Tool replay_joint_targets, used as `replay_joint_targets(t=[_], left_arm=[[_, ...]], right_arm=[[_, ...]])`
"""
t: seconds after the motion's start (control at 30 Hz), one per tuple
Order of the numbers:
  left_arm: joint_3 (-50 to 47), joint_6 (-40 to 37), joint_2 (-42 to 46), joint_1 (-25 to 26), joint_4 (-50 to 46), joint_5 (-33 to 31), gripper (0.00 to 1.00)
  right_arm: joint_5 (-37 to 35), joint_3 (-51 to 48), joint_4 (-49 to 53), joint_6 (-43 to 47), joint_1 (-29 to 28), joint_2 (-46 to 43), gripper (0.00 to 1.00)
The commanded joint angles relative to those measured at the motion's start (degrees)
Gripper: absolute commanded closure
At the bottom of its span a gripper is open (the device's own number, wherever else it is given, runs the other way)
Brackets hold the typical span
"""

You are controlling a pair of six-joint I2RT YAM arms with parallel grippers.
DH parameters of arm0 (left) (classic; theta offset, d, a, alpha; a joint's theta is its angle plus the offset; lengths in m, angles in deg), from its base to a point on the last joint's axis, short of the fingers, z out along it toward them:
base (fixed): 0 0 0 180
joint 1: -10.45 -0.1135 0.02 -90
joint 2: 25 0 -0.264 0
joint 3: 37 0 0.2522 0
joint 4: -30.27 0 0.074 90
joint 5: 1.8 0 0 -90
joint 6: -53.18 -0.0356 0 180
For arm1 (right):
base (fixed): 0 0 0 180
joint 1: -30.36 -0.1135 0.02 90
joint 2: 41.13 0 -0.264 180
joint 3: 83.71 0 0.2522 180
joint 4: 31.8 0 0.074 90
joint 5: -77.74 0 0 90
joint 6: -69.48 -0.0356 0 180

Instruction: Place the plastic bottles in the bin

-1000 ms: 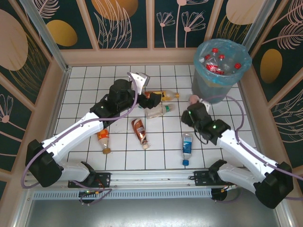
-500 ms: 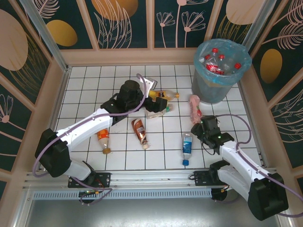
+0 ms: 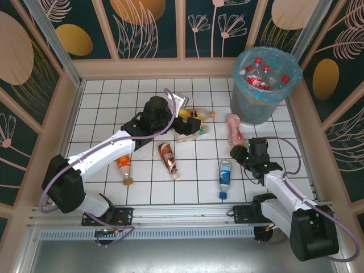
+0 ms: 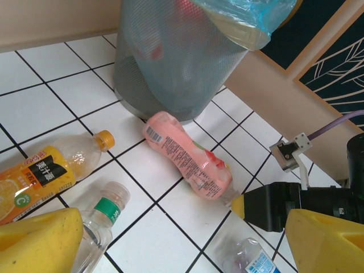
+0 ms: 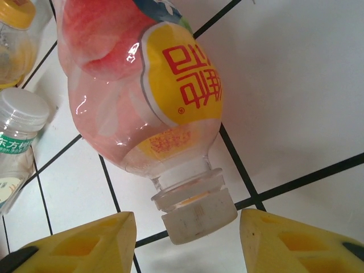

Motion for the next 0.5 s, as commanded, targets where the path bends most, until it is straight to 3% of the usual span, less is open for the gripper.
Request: replay_joint_targets(t=[0.0,0.23,0.47], left_arm=[[1.3,-0.8,0.3,-0.1,-0.7,0.0,0.08],[1.2,-1.1,0.7,0.0,-0.7,-0.6,0.08],[1.2,-2.6,1.1,0.0,-1.1,-2.5,0.08]], right_arm=[[3.4,-1.1,-2.9,2.8,1.2,0.7,0.49],[5.2,-1.5,-5.2,4.4,2.6,3.0,0.48],[6.1,-1.0,-5.1,5.7,3.6,3.8,0.66]])
